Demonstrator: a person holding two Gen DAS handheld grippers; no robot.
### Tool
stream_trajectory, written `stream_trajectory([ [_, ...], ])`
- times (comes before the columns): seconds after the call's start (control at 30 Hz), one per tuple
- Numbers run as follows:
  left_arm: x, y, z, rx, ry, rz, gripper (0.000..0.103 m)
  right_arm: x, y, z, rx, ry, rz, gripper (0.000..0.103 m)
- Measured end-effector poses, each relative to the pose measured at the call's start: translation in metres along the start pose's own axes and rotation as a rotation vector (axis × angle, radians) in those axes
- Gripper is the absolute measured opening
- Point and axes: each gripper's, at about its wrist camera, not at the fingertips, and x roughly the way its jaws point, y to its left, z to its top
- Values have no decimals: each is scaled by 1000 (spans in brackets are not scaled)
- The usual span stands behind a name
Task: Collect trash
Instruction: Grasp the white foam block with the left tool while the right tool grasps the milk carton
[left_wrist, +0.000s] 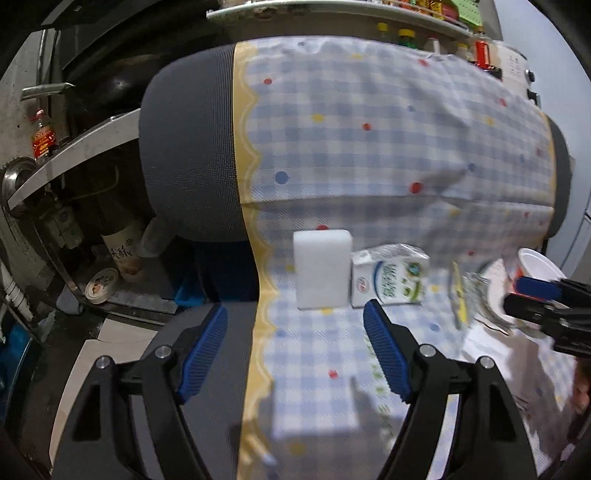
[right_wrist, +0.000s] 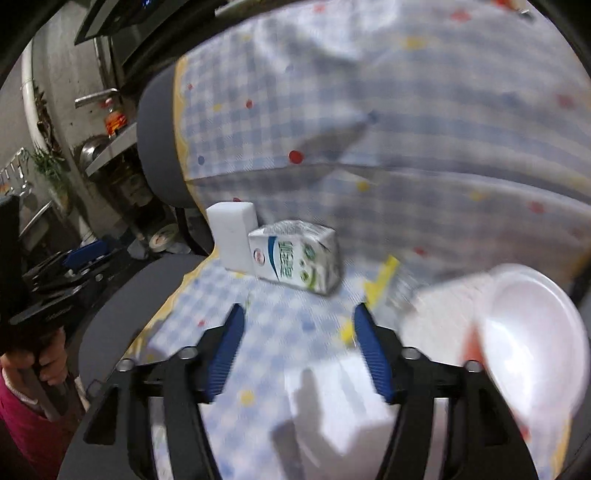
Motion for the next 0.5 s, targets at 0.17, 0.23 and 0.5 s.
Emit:
stream_trajectory([
  [0.17,62,-5,19,-8,50,-48,74,60,-17,24,65,71,-7,65],
  [0.23,84,-10,23,-23,71,-71,74,72,-21,28,83,84,-8,65],
  [0.5,133,-18,43,-99,75,-141,78,91,-23,35,23,90,-20,65],
])
